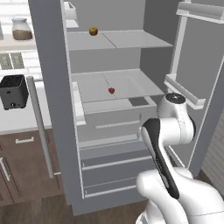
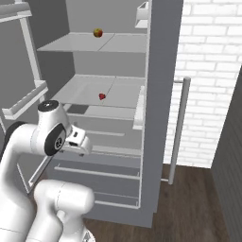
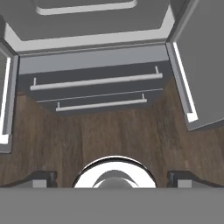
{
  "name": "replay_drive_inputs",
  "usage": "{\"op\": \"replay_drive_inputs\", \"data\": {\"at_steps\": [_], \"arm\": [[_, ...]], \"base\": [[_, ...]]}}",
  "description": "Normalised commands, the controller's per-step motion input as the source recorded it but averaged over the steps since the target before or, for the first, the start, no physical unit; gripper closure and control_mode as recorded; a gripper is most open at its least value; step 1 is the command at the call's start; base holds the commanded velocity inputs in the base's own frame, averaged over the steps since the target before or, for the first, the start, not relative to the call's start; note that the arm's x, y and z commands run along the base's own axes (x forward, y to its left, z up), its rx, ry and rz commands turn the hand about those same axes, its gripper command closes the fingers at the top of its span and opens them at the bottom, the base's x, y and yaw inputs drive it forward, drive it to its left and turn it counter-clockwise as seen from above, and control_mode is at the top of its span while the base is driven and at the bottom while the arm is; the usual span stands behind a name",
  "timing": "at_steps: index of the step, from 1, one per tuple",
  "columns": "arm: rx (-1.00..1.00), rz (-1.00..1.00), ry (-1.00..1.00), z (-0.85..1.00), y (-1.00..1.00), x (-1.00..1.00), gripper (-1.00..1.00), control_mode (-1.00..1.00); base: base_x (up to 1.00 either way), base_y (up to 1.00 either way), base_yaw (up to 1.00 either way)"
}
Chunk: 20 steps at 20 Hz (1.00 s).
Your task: Take the strawberry from the fridge and place it on top of the pancake, located on the dining counter.
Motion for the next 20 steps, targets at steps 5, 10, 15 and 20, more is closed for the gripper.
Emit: {"op": "replay_drive_inputs", "data": {"at_steps": [5,10,15,20], "arm": [[0.0,-0.02,0.0,-0.01,0.0,0.0,-1.0,-1.0],[0.0,0.0,0.0,0.0,0.0,0.0,-1.0,-1.0],[0.0,0.03,-0.01,0.0,0.0,0.07,-1.0,-1.0],[0.0,0.0,0.0,0.0,0.0,0.0,-1.0,1.0]], "base": [[0.0,0.0,0.0],[0.0,0.0,0.0],[0.0,0.0,0.0],[0.69,0.1,0.09]]}}
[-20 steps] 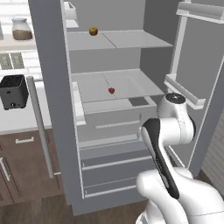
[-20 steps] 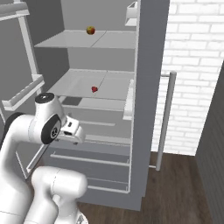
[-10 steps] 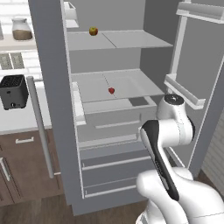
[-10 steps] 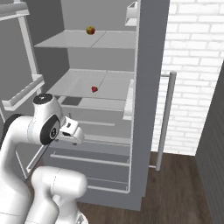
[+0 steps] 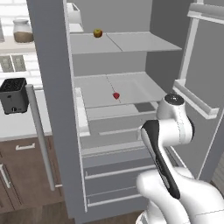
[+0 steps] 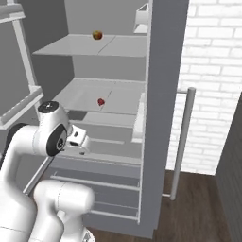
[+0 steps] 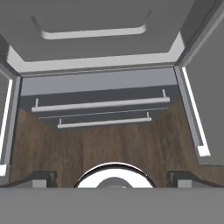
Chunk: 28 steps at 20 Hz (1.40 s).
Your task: Take the strawberry from the fridge and place it on top of the pancake, located on the dining counter.
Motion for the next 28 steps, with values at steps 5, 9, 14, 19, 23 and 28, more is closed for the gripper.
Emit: {"op": "replay_drive_inputs", "data": {"at_steps": [5,9,14,19,23,28], "arm": [[0.0,0.0,0.0,0.0,0.0,0.0,-1.0,1.0],[0.0,0.0,0.0,0.0,0.0,0.0,-1.0,1.0],[0.0,0.0,0.0,0.0,0.0,0.0,-1.0,1.0],[0.0,0.0,0.0,0.0,0.0,0.0,-1.0,1.0],[0.0,0.0,0.0,0.0,0.0,0.0,-1.0,1.0],[0.0,0.0,0.0,0.0,0.0,0.0,-1.0,1.0]], "base": [[0.64,0.11,0.03],[0.55,0.04,0.0],[0.42,0.22,0.0],[0.43,0.25,0.0],[0.49,0.24,0.01],[0.38,0.33,0.04]]}}
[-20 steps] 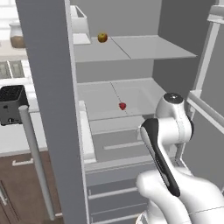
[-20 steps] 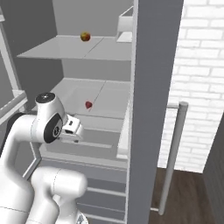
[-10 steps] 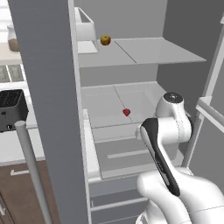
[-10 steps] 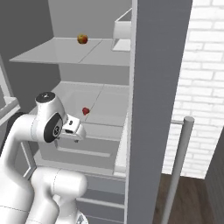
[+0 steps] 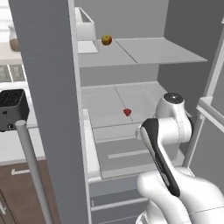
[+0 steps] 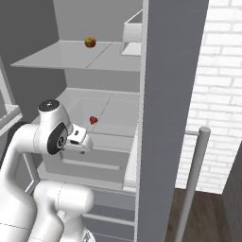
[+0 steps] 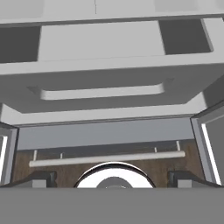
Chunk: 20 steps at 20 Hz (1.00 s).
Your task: Take the strawberry from the fridge and place it on top of the pancake, located on the dining counter.
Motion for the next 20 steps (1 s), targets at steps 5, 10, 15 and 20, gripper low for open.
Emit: {"op": "replay_drive_inputs", "data": {"at_steps": [5,10,15,20], "arm": [[0.0,0.04,-0.09,0.01,0.29,0.38,-1.0,-1.0],[0.0,0.07,-0.09,0.2,0.2,0.74,-1.0,-1.0],[0.0,0.04,0.0,0.36,0.02,0.73,-1.0,-1.0],[0.0,0.0,0.0,0.1,0.0,0.95,-1.0,-1.0]], "base": [[0.05,0.04,0.0],[0.0,0.0,0.0],[0.0,0.0,0.0],[0.0,0.0,0.0]]}}
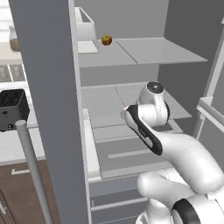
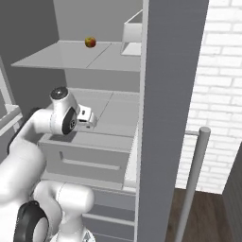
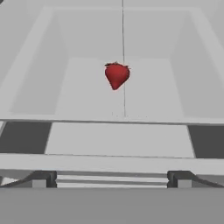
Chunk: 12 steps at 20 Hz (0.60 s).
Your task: Take the strawberry from the fridge and place it on top of the pancake, located on the dining counter.
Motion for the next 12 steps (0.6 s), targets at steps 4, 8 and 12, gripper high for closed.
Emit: {"op": "replay_drive_inputs", "data": {"at_steps": [4,8,12], "arm": [[0.0,-0.06,0.0,-0.13,0.0,1.0,-1.0,-1.0],[0.0,-0.04,0.0,-0.29,-0.01,0.71,-1.0,-1.0],[0.0,-0.06,0.07,-0.26,0.01,0.39,-1.0,-1.0]], "base": [[0.0,0.0,0.0],[0.0,0.0,0.0],[0.0,0.0,0.0]]}}
